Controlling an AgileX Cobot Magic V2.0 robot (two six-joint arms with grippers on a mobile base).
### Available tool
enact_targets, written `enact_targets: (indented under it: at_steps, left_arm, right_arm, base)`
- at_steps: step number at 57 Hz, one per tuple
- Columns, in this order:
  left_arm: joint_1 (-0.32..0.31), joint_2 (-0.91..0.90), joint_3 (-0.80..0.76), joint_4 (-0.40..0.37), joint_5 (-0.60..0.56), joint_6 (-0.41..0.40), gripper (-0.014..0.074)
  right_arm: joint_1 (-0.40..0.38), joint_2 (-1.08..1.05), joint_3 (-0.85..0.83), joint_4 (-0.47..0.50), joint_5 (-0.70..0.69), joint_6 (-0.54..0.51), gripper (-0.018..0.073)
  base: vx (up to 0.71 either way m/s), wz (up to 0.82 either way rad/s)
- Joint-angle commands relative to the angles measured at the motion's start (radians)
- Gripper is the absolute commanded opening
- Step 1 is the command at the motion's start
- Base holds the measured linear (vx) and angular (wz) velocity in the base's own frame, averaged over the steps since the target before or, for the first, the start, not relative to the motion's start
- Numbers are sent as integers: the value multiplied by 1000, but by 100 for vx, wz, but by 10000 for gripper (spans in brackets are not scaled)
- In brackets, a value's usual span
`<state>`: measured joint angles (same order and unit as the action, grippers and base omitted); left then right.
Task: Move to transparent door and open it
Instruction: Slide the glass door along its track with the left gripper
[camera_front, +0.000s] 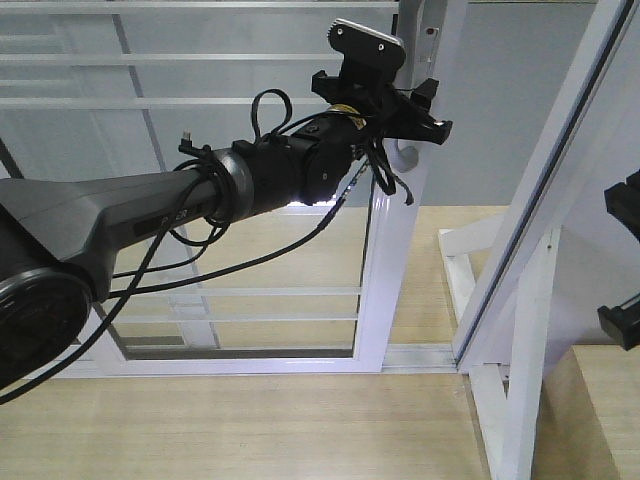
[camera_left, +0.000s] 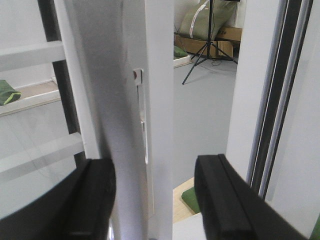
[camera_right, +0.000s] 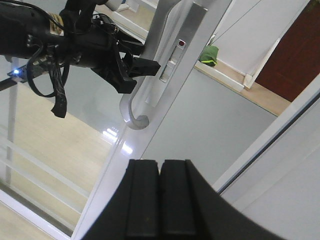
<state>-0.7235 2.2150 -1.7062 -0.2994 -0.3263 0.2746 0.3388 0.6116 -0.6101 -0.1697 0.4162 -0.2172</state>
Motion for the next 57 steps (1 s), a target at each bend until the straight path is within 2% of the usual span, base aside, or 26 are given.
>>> enact_targets:
  at_steps: [1, 8, 11, 17, 23, 46, 57]
  left_arm:
    - [-5, -68, -39, -6, -96, 9, 471]
    - [-5, -68, -39, -10, -103, 18, 471]
    - [-5, -69, -39, -26, -98, 50, 471]
    - [-5, -70, -39, -94, -97, 92, 471]
    - [-5, -70, -39, -126, -96, 119, 471]
    - [-5, -62, -46, -125, -133, 131, 471]
    - [-5, -25, -141, -125, -67, 139, 471]
  right_arm:
    - [-4, 1, -29, -13, -78, 0, -6]
    - [-4, 1, -29, -13, -78, 0, -6]
    - [-4, 1, -29, -13, -78, 0, -6]
    - [-4, 1, -29, -13, -78, 0, -6]
    - [-4, 1, -29, -12, -78, 0, -6]
    - [-4, 1, -29, -8, -78, 0, -6]
    - [-4, 1, -29, -6, -78, 0, -6]
  base:
    - [0, 0]
    - [0, 0]
    - [0, 0]
    - [0, 0]
    - [0, 0]
    - [0, 0]
    - [0, 0]
